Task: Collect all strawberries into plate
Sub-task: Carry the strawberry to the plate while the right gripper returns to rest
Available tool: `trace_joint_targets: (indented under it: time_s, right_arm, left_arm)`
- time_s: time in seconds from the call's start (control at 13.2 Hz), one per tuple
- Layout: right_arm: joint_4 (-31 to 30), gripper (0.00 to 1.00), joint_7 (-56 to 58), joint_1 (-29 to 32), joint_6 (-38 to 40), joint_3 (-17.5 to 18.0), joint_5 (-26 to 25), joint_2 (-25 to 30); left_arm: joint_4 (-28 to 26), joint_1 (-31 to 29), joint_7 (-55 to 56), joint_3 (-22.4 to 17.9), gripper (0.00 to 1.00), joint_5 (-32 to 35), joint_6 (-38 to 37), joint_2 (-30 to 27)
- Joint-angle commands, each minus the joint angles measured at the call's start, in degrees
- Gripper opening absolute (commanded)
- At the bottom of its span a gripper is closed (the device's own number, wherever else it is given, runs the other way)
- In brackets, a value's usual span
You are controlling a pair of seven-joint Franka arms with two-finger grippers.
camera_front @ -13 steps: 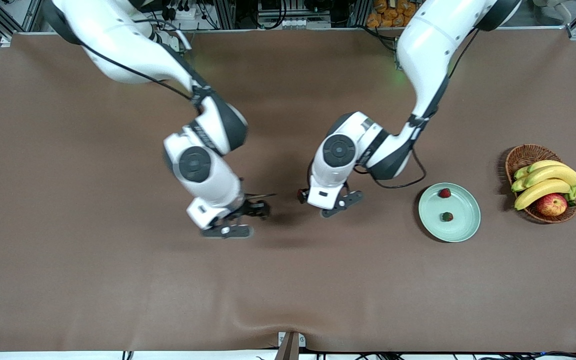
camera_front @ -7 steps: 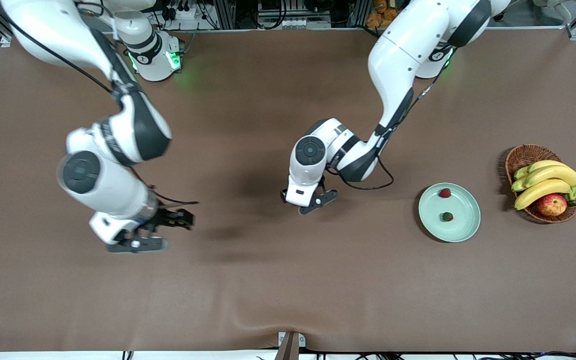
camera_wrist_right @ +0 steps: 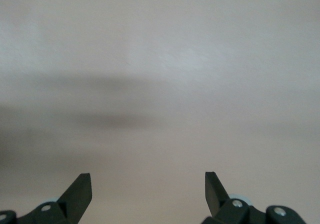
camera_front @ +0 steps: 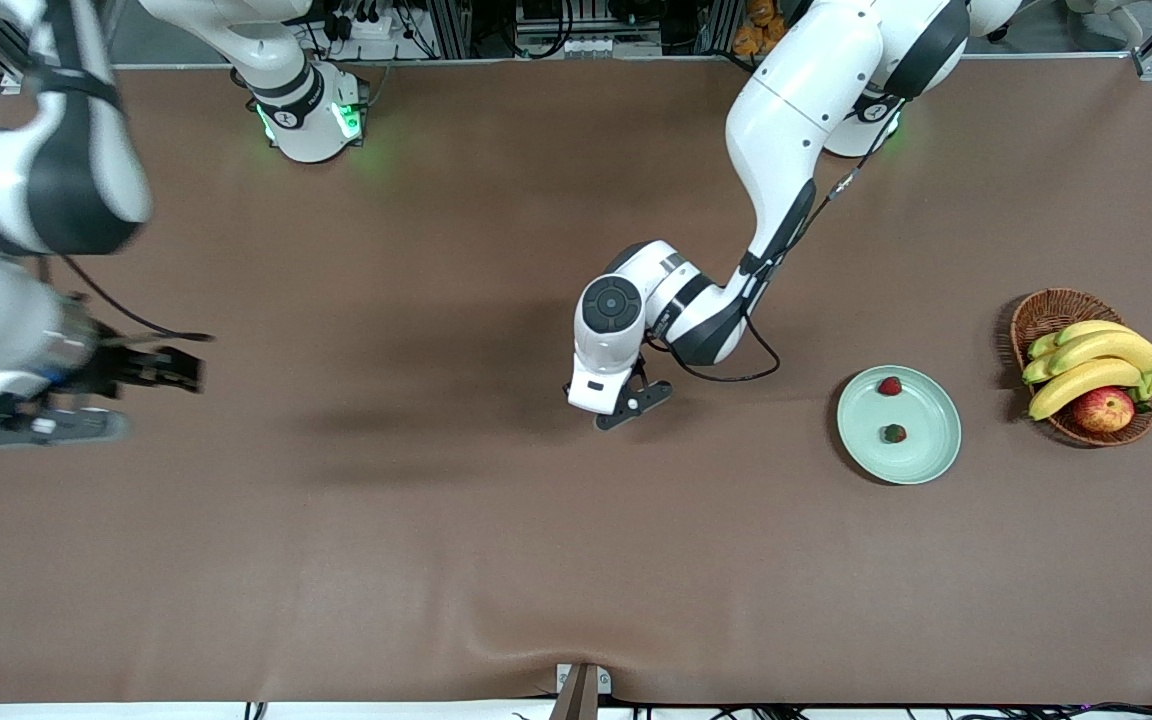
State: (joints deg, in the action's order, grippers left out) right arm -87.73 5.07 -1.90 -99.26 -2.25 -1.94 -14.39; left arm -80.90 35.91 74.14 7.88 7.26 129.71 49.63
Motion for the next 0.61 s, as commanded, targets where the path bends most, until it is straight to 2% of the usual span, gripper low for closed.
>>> trace_joint_targets:
  time_s: [0.0, 0.23, 0.38, 0.53]
  right_arm:
    - [-2.71, 1.00, 5.47, 0.05, 3.44, -4.34, 2.47, 5.40]
    - [-2.36, 1.00, 4.69, 2.68, 9.07, -3.21, 2.64, 10.32]
    - [-2.36, 1.00, 1.02, 5.58, 12.06, -0.76, 4.83, 12.36]
    - [-2.01, 1.00, -3.64, 5.95, 14.61, -0.13, 5.63, 12.54]
  left_arm:
    - [-2.85, -4.77, -3.63, -0.67, 0.00, 2.58, -7.86, -7.50]
    - [-6.10, -14.70, -18.71, -0.23, 0.00, 2.67, -13.85, -14.19]
    - [-11.80, -19.97, -28.82, -0.23, 0.00, 2.67, -14.13, -19.19]
    - [-16.99, -24.90, -38.23, -0.15, 0.00, 2.76, -14.04, -22.20]
